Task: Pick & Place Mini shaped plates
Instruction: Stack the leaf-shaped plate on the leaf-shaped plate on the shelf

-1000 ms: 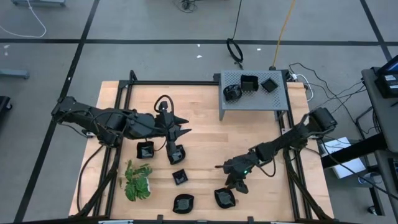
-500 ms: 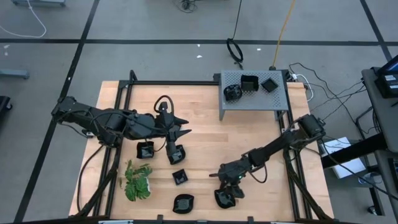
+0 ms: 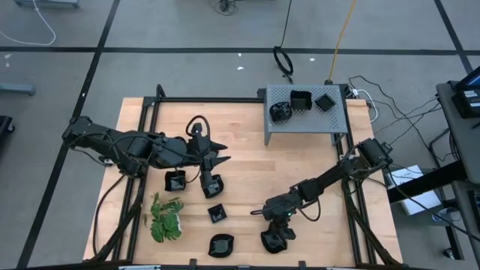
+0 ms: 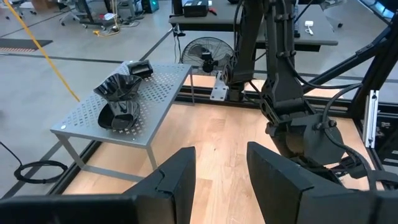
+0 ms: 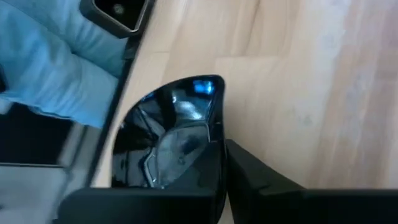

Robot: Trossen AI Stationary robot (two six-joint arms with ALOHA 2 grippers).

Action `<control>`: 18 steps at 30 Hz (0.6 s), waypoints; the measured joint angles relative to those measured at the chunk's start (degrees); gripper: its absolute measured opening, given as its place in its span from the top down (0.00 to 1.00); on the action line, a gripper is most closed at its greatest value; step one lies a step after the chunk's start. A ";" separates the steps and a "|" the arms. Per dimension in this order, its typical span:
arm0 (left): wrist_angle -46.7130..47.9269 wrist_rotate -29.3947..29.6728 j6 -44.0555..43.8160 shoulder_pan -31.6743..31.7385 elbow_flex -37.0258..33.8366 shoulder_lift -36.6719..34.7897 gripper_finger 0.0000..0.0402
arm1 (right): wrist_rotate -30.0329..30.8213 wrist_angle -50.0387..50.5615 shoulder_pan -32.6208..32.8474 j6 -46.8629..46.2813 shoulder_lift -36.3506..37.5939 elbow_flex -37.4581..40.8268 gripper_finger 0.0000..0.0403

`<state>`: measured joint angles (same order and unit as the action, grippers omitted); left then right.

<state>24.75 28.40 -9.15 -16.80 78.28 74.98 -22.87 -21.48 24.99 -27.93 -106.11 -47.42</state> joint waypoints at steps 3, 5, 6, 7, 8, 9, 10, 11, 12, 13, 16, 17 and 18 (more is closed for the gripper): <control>-0.01 -0.01 0.00 -0.01 0.00 0.00 0.63 | -1.36 2.34 -0.61 -1.71 2.09 0.02 0.99; -0.02 0.00 0.00 0.00 0.00 0.00 0.63 | -1.28 5.72 -1.21 -0.92 4.95 0.02 0.99; -0.02 0.00 0.00 0.00 0.00 0.00 0.63 | -1.26 8.15 -1.58 -0.14 6.84 0.02 0.99; -0.06 0.00 0.00 0.00 0.00 0.00 0.63 | -1.10 10.36 -2.03 0.64 8.85 0.02 1.00; -0.07 0.00 0.00 0.00 0.00 0.00 0.63 | -0.68 12.57 -2.63 1.58 11.06 0.02 1.00; -0.07 0.00 0.00 -0.01 0.01 0.00 0.63 | 0.49 15.23 -3.22 2.48 13.60 0.02 1.00; -0.07 0.00 0.00 0.00 0.02 0.00 0.63 | 2.08 18.24 -3.84 3.50 16.21 0.02 1.00; -0.12 0.01 -0.01 -0.02 0.00 0.00 0.63 | 3.86 20.66 -4.56 4.40 18.68 0.02 1.00; -0.20 0.02 0.00 0.00 0.02 0.00 0.63 | 6.05 23.01 -5.40 5.19 21.48 0.02 1.00; -0.21 0.06 -0.01 0.00 0.01 0.00 0.63 | 8.64 25.54 -6.29 6.06 24.06 0.02 1.00; -0.48 0.09 0.00 -0.01 0.00 0.00 0.63 | 17.10 31.47 -9.78 7.22 31.78 0.02 1.00; -0.85 0.09 -0.02 0.00 0.00 0.00 0.63 | 20.60 32.90 -11.12 7.15 34.14 0.02 1.00; -1.34 0.11 -0.02 0.00 0.01 0.00 0.63 | 24.03 34.22 -12.53 6.67 36.40 0.02 1.00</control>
<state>23.41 28.51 -9.17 -16.80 78.29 74.98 1.16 12.74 12.46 -21.26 -69.72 -47.40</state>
